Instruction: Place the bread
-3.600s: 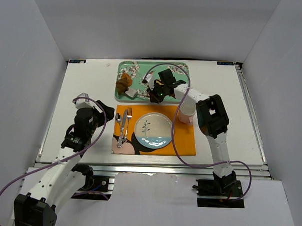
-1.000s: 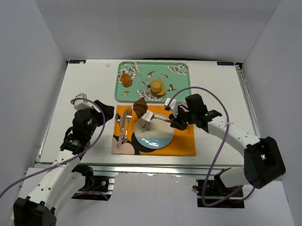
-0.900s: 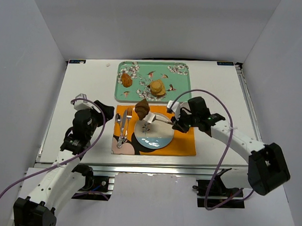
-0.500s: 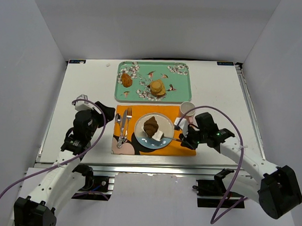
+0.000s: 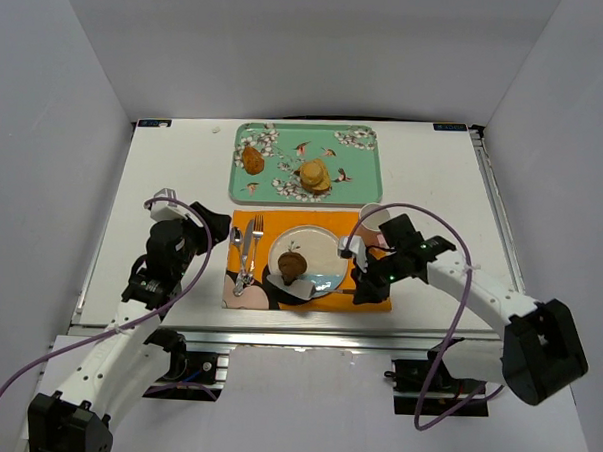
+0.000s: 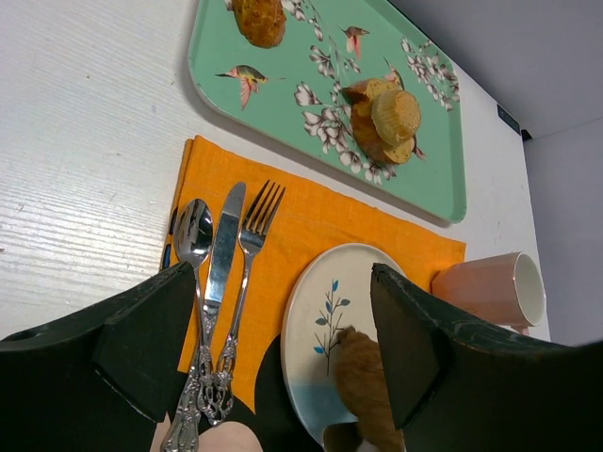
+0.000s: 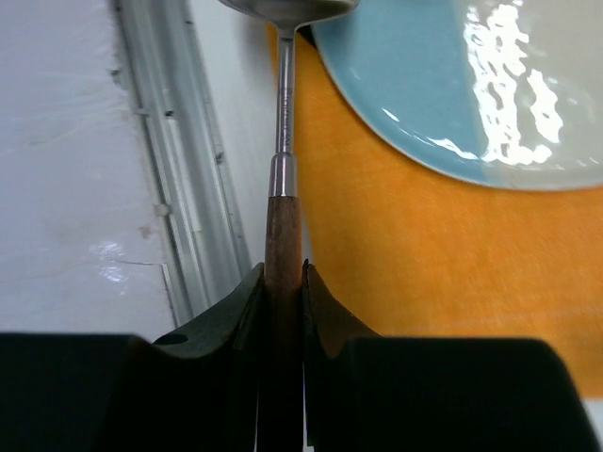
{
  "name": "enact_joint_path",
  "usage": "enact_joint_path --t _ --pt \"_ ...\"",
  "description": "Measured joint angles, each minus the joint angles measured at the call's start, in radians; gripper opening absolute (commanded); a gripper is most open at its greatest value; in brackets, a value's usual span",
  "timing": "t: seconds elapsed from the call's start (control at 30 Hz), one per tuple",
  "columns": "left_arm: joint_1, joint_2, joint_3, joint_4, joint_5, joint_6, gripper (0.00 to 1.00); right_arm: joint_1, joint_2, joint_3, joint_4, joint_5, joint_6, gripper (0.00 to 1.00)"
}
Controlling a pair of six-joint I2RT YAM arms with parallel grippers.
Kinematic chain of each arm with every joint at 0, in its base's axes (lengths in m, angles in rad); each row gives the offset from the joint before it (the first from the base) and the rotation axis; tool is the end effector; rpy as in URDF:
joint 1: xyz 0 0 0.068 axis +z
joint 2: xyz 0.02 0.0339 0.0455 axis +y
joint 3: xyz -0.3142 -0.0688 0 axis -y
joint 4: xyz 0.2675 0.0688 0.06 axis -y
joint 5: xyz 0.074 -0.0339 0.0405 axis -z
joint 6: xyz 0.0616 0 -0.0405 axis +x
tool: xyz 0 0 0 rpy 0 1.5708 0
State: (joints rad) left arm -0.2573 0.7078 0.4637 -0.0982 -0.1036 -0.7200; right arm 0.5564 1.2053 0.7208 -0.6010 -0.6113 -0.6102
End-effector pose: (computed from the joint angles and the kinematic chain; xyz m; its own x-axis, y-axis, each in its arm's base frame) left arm 0.1784 -0.0403 0.2659 -0.3488 -0.5864 -0.7311 -0.0946 0.7981 -0.5950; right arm 0.1770 0.1517 0.2254 -0.2375 -0.7003 -0.6732 -0.9712 0.1863 0.1487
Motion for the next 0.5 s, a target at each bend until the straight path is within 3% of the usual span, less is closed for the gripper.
enact_joint_path --t 0.2,0.5 --pt "0.000 -0.007 0.000 -0.023 -0.003 0.001 0.84 0.000 0.105 0.050 -0.067 -0.106 -0.055 0.00" --pt "0.000 -0.026 0.000 -0.034 -0.012 -0.003 0.84 0.000 0.063 0.050 -0.131 -0.177 -0.140 0.00"
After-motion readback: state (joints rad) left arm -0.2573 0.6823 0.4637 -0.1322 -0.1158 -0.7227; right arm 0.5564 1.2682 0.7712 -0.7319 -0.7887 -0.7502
